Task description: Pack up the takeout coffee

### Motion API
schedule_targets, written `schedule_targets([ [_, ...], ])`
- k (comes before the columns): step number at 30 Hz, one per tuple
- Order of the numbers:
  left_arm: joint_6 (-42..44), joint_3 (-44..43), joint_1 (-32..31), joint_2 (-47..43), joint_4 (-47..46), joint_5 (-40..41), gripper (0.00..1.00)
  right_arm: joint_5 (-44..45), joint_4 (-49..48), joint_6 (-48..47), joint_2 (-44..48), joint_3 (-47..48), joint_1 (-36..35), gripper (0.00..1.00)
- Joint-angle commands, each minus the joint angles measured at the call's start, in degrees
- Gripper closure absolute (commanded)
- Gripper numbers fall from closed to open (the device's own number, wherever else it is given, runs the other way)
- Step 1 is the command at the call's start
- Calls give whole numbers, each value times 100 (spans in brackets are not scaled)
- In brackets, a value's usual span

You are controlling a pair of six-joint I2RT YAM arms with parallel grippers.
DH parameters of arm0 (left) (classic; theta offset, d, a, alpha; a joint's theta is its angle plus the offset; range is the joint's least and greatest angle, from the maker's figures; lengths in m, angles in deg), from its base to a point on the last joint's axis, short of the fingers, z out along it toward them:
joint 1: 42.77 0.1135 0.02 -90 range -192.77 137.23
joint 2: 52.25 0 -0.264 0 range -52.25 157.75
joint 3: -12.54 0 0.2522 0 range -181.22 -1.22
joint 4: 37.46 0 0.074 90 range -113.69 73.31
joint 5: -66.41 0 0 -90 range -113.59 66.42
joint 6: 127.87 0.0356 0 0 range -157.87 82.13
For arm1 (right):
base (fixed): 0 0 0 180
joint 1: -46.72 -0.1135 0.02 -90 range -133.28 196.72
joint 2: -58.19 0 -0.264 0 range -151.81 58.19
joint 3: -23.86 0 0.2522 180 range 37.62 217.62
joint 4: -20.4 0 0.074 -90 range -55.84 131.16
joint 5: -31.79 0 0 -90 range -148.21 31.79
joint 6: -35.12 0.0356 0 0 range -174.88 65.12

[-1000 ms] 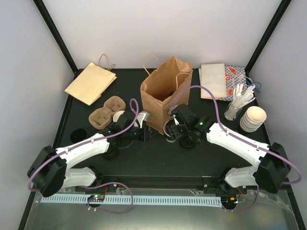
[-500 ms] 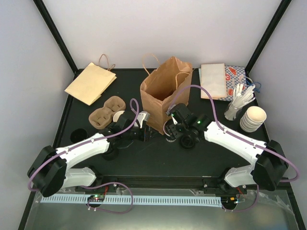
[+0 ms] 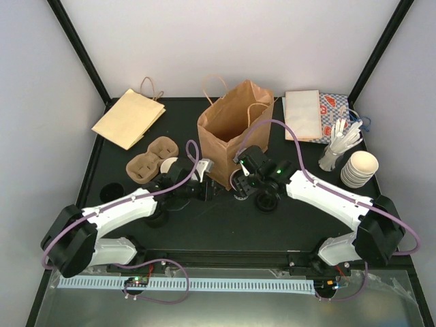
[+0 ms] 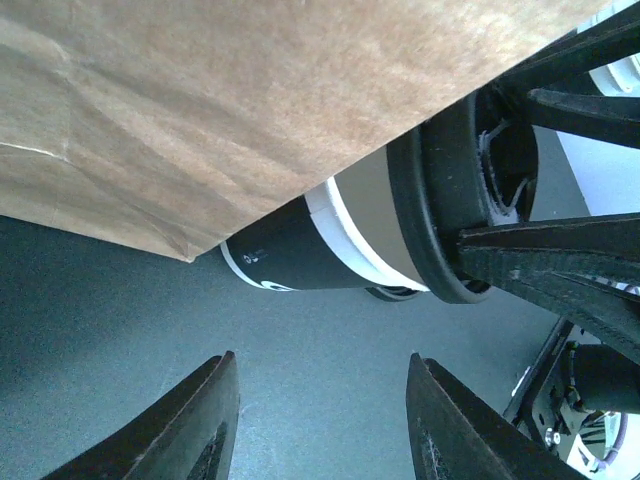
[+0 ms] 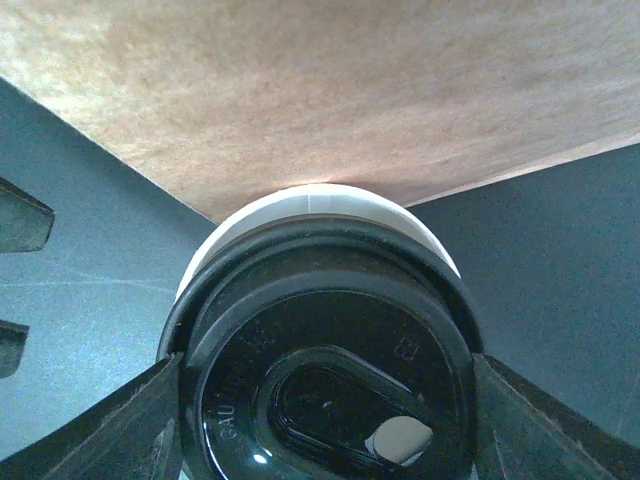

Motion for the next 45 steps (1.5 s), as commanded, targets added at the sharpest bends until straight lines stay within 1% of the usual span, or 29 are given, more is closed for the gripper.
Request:
schedule_targets([
  [1, 107, -268, 52, 127, -33, -29, 52, 72, 42, -81, 16, 215, -64, 33],
  [6, 121, -339, 53, 210, -97, 4, 53, 201, 99, -117, -58, 324, -62, 33],
  [16, 174, -461, 65, 891, -361, 324, 54, 126, -22, -131, -153, 386, -62, 32],
  [22, 278, -675, 133, 1112, -287, 488, 55, 86, -59, -137, -273, 409, -63, 33],
  [32, 437, -977, 381, 1457, -185, 524, 56, 75, -107, -153, -474, 435, -67, 32],
  [45, 757, -1594, 732, 1848, 131, 691, 56, 7, -35, -144, -611, 477, -65, 32],
])
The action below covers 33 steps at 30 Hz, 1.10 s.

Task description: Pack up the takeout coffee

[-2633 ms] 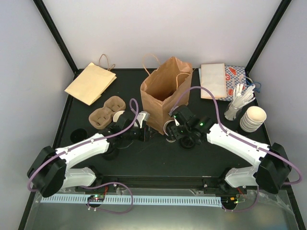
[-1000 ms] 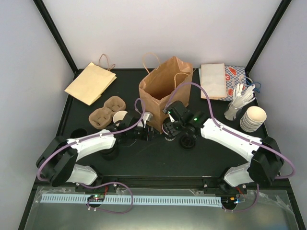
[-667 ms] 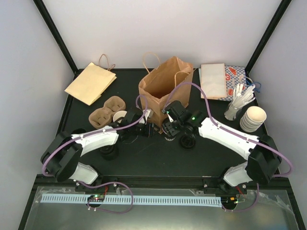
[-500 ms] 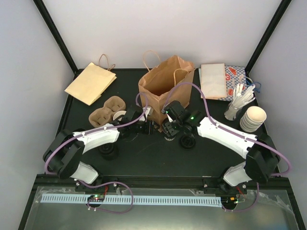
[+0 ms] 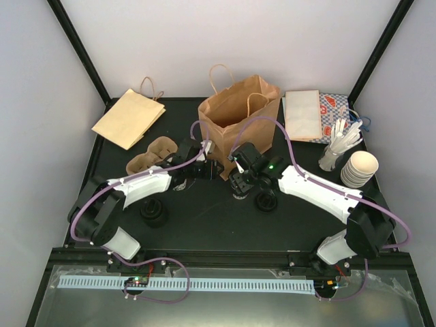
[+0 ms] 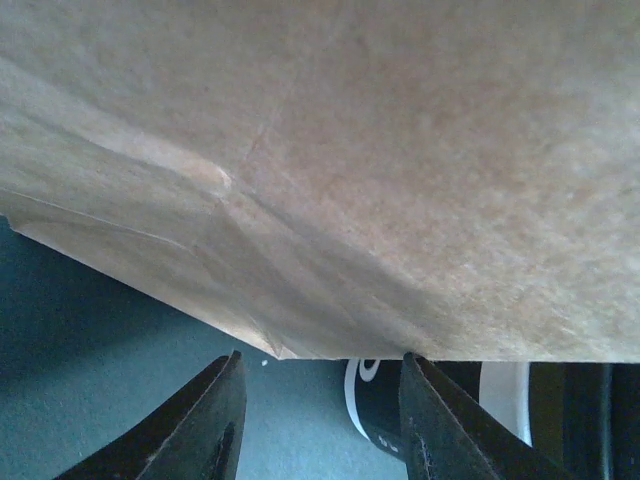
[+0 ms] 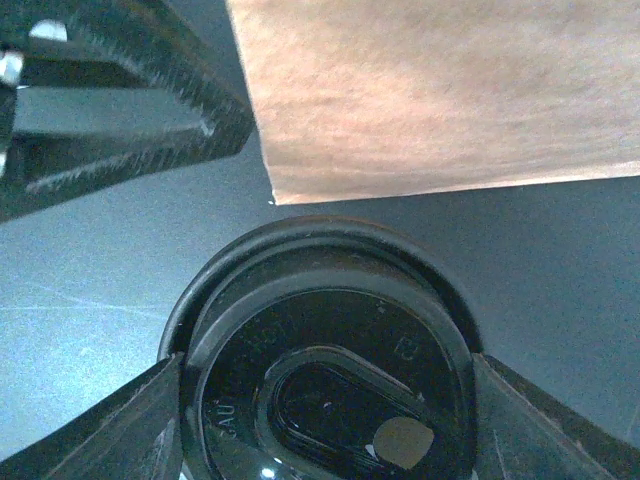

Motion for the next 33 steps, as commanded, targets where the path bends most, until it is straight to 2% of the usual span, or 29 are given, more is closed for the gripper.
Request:
schedule_targets([
  [1, 255, -404, 106, 191, 136, 148, 56, -83, 6, -13, -145, 121, -35, 32],
  [9, 248, -312, 118, 45, 152, 51, 56, -207, 209, 6, -395, 217, -28, 32],
  [22, 99, 221, 118, -524, 62, -415, 56, -891, 907, 49, -385, 321, -38, 34],
  [33, -84, 604, 105, -998, 118, -931, 56, -888, 1307, 94, -225, 323, -381, 34],
])
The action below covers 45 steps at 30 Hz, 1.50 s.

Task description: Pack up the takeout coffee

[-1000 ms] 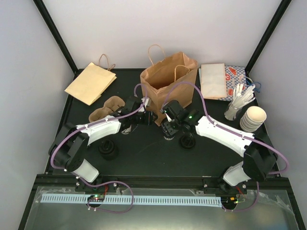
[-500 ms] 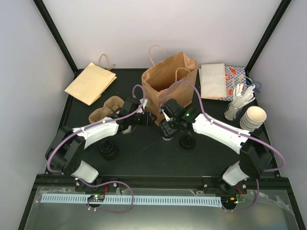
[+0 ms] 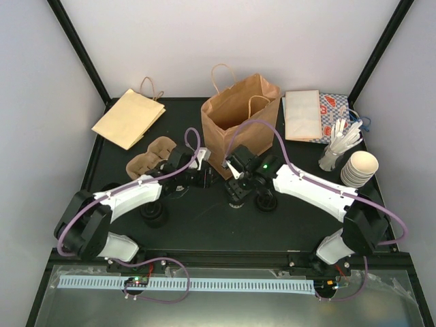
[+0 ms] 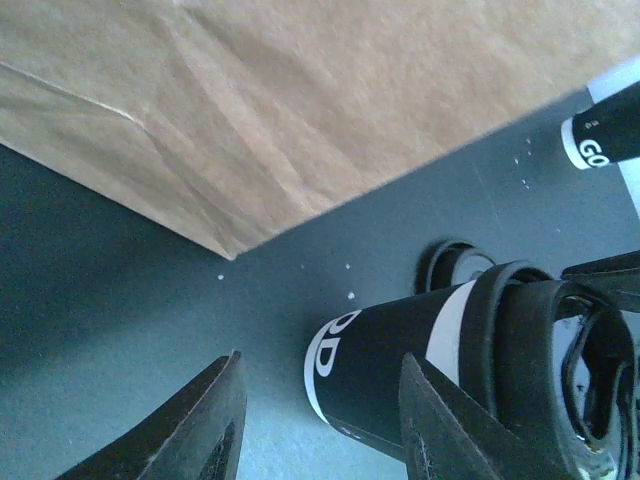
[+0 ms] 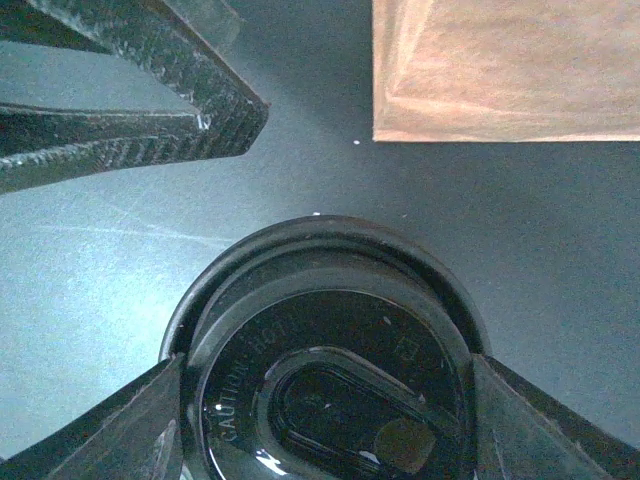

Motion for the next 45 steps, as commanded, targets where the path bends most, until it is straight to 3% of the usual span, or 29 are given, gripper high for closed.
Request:
schedule_targets([
  [1, -137, 114, 0, -355, 11, -384, 56, -260, 633, 107, 17, -53, -203, 34],
  [11, -197, 224, -80, -668, 184, -668, 56, -212, 756, 157, -227, -161, -333, 34],
  [45, -503, 141, -244, 231, -437, -1258, 56, -582, 947, 336, -672, -506, -552, 34],
])
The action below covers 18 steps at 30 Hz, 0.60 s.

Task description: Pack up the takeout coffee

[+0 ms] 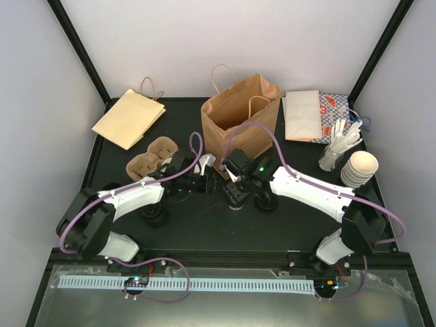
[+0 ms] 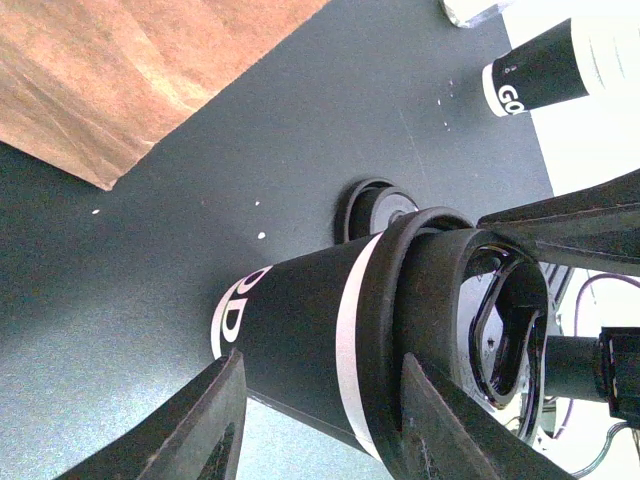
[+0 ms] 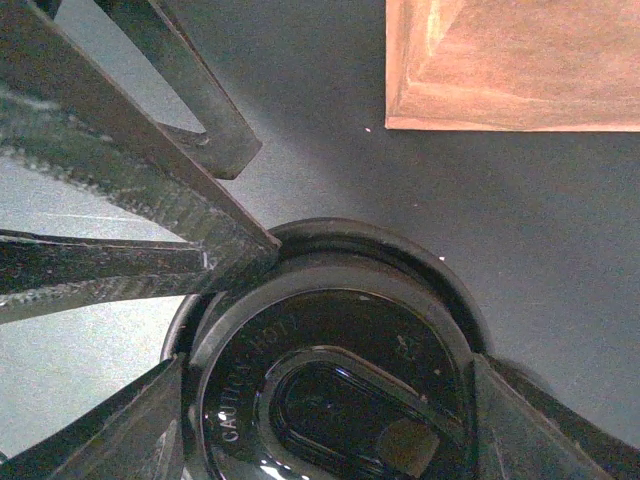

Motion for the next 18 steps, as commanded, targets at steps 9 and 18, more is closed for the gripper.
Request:
schedule_targets([
  [9, -60, -121, -105, 482, -251, -165, 56, -790, 675, 210, -532, -567, -247, 35],
  [18, -135, -199, -121, 633, -266, -143, 56, -1075, 507, 245, -519, -728, -264, 35],
])
